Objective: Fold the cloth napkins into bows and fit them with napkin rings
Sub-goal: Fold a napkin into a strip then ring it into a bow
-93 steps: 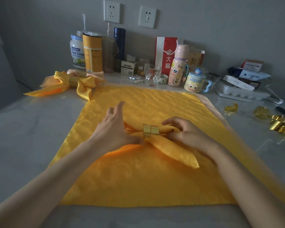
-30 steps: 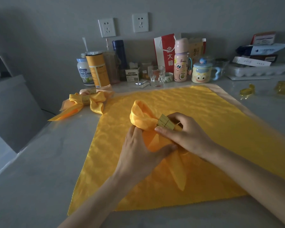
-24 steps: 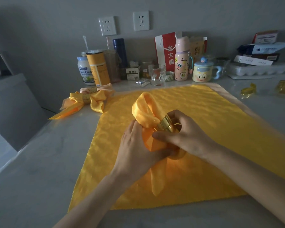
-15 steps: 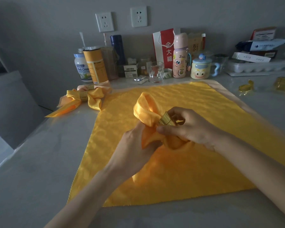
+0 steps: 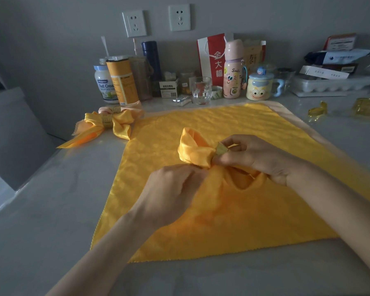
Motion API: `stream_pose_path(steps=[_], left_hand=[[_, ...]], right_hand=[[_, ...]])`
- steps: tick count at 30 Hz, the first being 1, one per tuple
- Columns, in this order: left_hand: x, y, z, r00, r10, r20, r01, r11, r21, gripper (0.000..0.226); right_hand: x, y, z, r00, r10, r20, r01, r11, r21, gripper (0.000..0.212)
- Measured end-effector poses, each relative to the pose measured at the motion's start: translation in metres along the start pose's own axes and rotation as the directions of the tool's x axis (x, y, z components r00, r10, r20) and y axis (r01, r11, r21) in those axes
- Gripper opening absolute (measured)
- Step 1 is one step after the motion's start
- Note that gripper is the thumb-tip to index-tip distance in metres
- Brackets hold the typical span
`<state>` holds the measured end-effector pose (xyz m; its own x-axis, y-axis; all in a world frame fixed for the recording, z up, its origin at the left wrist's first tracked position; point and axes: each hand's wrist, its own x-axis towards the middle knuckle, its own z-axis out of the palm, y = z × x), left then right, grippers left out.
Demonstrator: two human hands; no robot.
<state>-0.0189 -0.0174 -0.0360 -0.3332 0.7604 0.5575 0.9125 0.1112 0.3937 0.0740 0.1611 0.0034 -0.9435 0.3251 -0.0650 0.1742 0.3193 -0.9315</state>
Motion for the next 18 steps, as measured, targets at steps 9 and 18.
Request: stream_pose_path(steps=[9,18], left_hand=[[0.003,0.016,-0.008,0.900,-0.334,0.279,0.432,0.603,-0.670,0.050],[0.002,0.029,-0.009,0.885,-0.369,0.285,0.447,0.497,-0.744,0.037]], right_hand=[[-0.009,-0.009,0.006,0.989,-0.105,0.108,0.109,0.993,-0.034,0.051],[-0.009,-0.005,0.011,0.963,-0.209,0.173,0.239,0.954,-0.182,0.053]])
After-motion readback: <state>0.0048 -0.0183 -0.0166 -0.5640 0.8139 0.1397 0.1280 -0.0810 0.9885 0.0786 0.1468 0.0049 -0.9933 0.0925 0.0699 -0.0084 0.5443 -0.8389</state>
